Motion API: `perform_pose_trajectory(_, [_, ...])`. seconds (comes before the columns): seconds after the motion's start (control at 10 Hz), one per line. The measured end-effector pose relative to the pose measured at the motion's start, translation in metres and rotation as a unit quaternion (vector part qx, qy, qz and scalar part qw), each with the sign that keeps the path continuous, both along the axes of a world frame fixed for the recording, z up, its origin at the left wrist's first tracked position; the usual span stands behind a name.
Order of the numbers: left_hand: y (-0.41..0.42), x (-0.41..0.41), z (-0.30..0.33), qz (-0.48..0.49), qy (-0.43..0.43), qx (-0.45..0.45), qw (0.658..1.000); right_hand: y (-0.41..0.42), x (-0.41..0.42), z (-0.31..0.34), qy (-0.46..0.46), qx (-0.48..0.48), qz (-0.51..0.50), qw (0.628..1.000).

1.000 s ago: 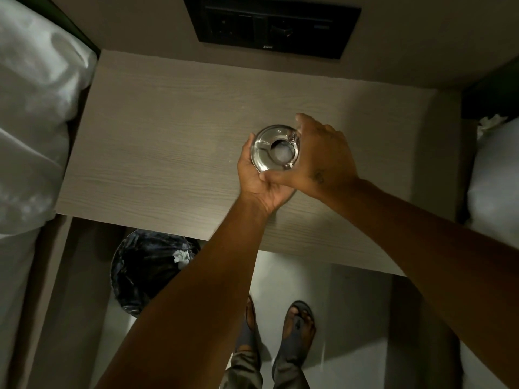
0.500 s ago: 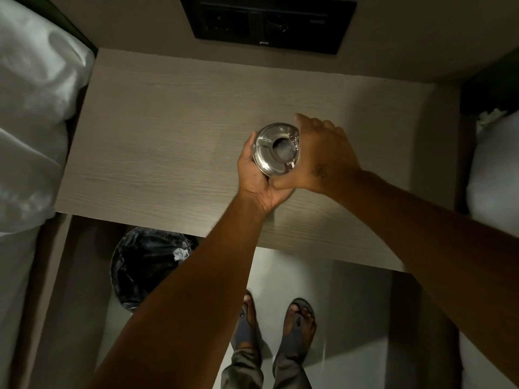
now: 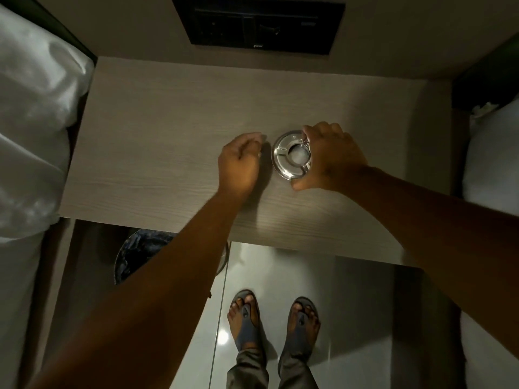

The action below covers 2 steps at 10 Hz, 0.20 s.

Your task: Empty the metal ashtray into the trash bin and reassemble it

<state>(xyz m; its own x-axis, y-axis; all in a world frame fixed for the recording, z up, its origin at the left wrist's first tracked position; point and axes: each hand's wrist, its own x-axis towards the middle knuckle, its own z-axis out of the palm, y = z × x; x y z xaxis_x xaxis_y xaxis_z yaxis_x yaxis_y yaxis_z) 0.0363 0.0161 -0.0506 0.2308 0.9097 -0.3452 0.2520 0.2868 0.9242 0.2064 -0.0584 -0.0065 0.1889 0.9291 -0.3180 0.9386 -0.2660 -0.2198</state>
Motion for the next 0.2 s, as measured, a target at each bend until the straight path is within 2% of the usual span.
perform_pose_trajectory(0.1, [0.001,0.0,0.005,-0.099,0.099,0.104,0.985,0.001,0.005,0.008,0.053,-0.009,-0.009,0.998])
perform_pose_trajectory(0.2, [-0.003,-0.003,0.016,-0.185,0.166,0.158,0.956,-0.004,0.006,0.02,0.068,-0.01,-0.023,0.997])
